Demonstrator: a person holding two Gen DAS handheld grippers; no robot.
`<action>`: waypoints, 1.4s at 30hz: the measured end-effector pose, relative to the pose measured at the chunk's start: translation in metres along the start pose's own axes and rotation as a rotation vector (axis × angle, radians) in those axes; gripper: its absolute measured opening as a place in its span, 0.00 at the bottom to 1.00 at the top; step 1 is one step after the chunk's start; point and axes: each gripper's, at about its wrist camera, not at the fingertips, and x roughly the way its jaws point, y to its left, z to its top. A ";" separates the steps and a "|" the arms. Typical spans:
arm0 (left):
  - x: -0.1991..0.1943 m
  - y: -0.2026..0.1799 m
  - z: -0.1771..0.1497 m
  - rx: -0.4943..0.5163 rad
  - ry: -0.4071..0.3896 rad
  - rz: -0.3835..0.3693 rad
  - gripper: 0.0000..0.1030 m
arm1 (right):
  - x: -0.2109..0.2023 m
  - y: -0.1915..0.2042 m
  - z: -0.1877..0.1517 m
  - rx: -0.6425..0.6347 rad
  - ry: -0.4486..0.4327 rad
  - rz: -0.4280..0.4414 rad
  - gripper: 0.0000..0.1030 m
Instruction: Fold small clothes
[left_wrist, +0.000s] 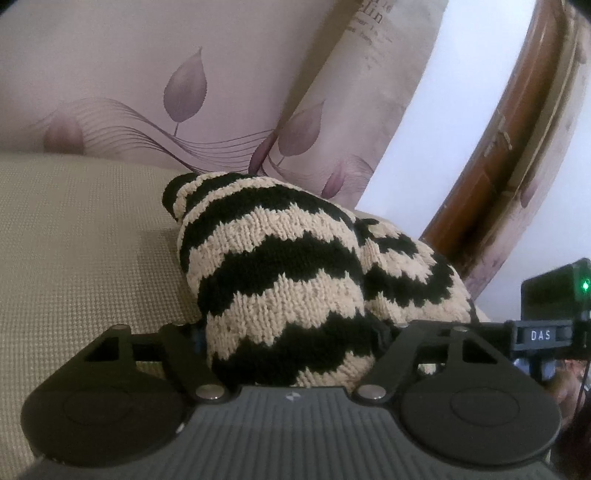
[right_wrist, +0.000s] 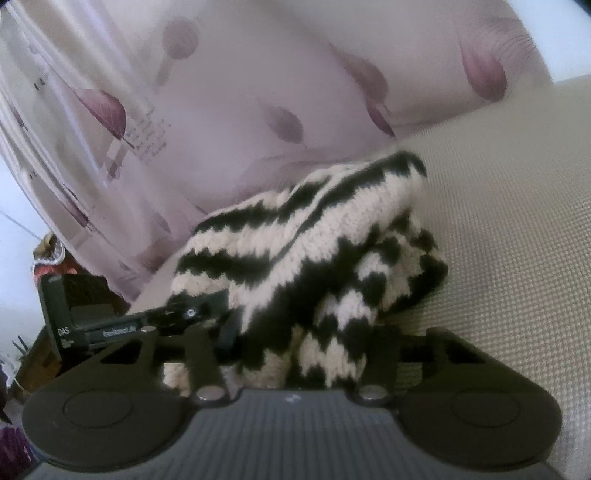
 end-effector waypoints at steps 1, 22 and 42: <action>-0.001 -0.002 0.000 0.005 -0.001 0.007 0.69 | -0.001 0.000 -0.001 0.000 -0.005 0.000 0.48; -0.083 -0.019 -0.001 -0.009 -0.029 0.112 0.63 | -0.007 0.057 -0.023 0.048 -0.059 0.046 0.46; -0.240 -0.031 -0.045 0.005 -0.053 0.195 0.63 | -0.023 0.164 -0.107 0.039 -0.056 0.162 0.46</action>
